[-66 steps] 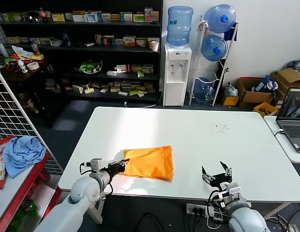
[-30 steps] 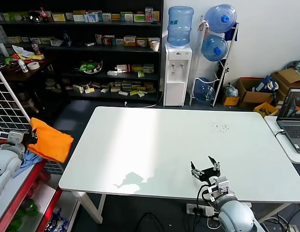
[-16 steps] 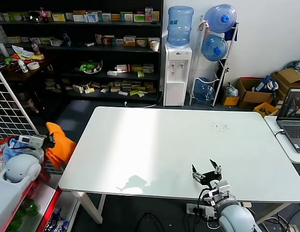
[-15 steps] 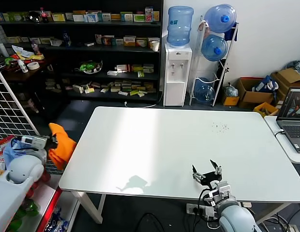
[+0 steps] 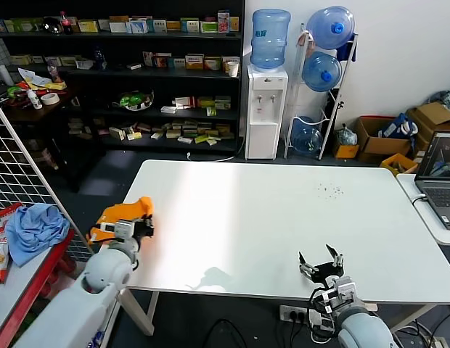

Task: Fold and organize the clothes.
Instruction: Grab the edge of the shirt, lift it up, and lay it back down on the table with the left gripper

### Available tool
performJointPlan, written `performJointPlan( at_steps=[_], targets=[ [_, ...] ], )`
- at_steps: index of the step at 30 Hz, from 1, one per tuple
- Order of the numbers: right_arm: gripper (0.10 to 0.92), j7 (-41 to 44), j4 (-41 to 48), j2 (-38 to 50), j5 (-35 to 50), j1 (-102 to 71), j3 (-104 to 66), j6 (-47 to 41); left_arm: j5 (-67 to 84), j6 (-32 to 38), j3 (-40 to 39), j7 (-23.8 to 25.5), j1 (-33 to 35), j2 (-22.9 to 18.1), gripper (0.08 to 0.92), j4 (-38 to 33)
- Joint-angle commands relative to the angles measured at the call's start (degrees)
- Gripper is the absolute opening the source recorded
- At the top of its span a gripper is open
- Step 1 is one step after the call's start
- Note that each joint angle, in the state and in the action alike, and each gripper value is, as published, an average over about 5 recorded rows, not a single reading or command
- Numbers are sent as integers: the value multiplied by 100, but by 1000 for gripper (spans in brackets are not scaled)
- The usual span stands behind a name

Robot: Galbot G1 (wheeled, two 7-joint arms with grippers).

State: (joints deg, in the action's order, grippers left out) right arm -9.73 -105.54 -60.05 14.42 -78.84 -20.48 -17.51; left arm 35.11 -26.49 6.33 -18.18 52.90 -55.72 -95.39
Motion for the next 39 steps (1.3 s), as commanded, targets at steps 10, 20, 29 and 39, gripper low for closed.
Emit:
performJointPlan(
  at_steps=[10, 20, 29, 39],
  targets=[
    [823, 14, -3, 97, 9, -406, -580, 105, -1003, 350, -1574, -46, -251, -3142, 138, 1030],
    [823, 15, -26, 133, 32, -622, -799, 139, -1042, 1701, -1795, -175, -286, -3928, 152, 1864],
    [823, -28, -134, 56, -16, -576, -696, 103, -734, 3147, -1614, -36, -238, -3840, 385, 1507],
    [823, 264, -106, -300, -147, -466, -976, 1064, -1689, 4158, -795, 458, 818, -1841, 671, 505]
  ],
)
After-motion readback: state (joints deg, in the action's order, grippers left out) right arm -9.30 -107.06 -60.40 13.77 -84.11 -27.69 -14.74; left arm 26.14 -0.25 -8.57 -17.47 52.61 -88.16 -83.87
